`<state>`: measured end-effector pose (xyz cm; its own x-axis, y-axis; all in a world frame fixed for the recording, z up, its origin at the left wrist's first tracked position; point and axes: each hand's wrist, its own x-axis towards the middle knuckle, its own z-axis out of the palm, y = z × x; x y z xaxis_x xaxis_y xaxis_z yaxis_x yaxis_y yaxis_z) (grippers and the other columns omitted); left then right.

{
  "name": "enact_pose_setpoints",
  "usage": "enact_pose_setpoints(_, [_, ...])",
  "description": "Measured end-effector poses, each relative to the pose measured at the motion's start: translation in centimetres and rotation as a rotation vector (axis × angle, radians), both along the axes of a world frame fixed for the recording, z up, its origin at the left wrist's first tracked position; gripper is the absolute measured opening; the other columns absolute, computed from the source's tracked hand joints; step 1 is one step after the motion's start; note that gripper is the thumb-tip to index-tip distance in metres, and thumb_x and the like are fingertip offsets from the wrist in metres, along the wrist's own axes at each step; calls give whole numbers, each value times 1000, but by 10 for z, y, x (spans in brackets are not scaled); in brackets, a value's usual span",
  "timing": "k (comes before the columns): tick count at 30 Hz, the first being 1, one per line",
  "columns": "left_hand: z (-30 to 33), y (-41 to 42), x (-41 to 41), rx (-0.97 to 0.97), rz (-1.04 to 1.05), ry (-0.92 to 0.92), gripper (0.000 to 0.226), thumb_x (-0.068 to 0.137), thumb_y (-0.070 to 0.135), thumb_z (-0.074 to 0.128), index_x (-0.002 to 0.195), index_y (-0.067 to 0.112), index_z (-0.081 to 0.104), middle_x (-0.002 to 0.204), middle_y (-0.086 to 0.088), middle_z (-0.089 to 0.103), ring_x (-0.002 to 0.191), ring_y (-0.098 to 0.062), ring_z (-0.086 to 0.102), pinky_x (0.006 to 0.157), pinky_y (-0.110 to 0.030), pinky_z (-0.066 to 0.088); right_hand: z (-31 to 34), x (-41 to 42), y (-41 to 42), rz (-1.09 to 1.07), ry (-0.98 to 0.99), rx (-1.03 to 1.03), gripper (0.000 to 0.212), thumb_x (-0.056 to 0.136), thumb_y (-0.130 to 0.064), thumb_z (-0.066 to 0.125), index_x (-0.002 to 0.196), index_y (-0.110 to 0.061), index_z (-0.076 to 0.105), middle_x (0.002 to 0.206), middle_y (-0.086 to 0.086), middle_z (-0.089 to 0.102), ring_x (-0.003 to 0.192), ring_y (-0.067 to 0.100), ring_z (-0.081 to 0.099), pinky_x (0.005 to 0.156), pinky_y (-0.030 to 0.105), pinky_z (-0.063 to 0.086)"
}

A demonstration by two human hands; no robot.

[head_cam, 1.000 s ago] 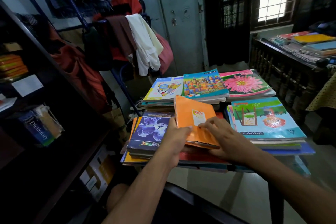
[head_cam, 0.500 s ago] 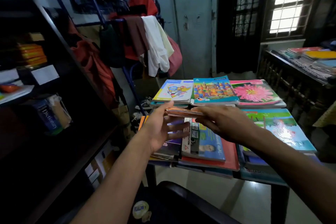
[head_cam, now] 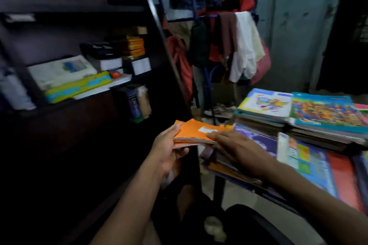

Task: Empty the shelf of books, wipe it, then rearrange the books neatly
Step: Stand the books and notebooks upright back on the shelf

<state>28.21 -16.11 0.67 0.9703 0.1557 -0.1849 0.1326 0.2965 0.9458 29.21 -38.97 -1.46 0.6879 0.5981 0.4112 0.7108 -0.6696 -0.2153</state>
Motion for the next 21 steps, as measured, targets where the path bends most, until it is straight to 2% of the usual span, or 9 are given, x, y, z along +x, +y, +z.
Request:
enact_pose_setpoints(4, [-16,82,-4,-69,191,40,35,101,44,54,113,15,72,82,-8,71,67,-19,68,47,-28,53,-11,28,97,111,58,63,57,98,-48,32,142,-18,55,135,7,61,122,26,56,103,34,42])
enact_pose_setpoints(6, [-25,119,-6,-78,259,40,37,98,48,54,112,17,69,86,-6,72,72,-19,69,51,-29,55,-16,41,140,196,109,79,47,99,-41,46,136,-17,61,132,7,65,121,25,59,102,34,44])
enact_pose_setpoints(9, [-41,161,-8,-64,318,52,41,97,53,52,108,18,69,85,-4,75,78,-19,70,64,-32,55,-26,57,190,316,160,148,36,98,-37,60,129,-20,67,128,-1,69,119,14,61,101,29,46])
enact_pose_setpoints(12, [-56,197,-12,-2,405,63,50,95,59,51,108,17,73,96,-9,77,90,-23,70,72,-36,54,-23,66,223,358,201,201,31,101,-45,55,126,-32,66,122,-13,69,113,1,61,93,25,49])
enact_pose_setpoints(13, [-61,208,-13,26,434,58,45,96,54,54,112,16,72,103,-13,76,91,-24,70,69,-36,55,-18,69,229,355,214,212,31,101,-50,49,125,-35,63,119,-15,69,110,2,63,89,29,51])
enact_pose_setpoints(15, [-69,229,-14,129,457,43,28,97,29,62,120,16,70,116,-19,72,88,-24,70,61,-34,57,-8,79,240,301,170,197,42,99,-64,34,125,-39,56,113,-14,69,104,9,66,82,39,54])
enact_pose_setpoints(16, [-74,241,-12,195,461,42,28,96,16,64,124,17,67,119,-19,70,87,-24,70,58,-32,57,-4,88,247,259,111,207,46,98,-67,30,125,-39,55,111,-12,70,101,11,67,79,41,54])
enact_pose_setpoints(18, [-83,251,-10,277,494,29,43,95,3,64,135,19,59,122,-12,67,88,-23,70,56,-29,57,2,104,252,192,32,313,42,100,-63,35,124,-36,57,106,-9,70,94,12,67,76,39,55])
enact_pose_setpoints(21, [-96,255,0,457,477,-2,57,99,5,59,147,29,43,122,-5,64,92,-20,69,57,-30,57,6,129,270,109,45,488,31,100,-52,50,120,-29,57,102,-9,68,87,10,68,71,35,58])
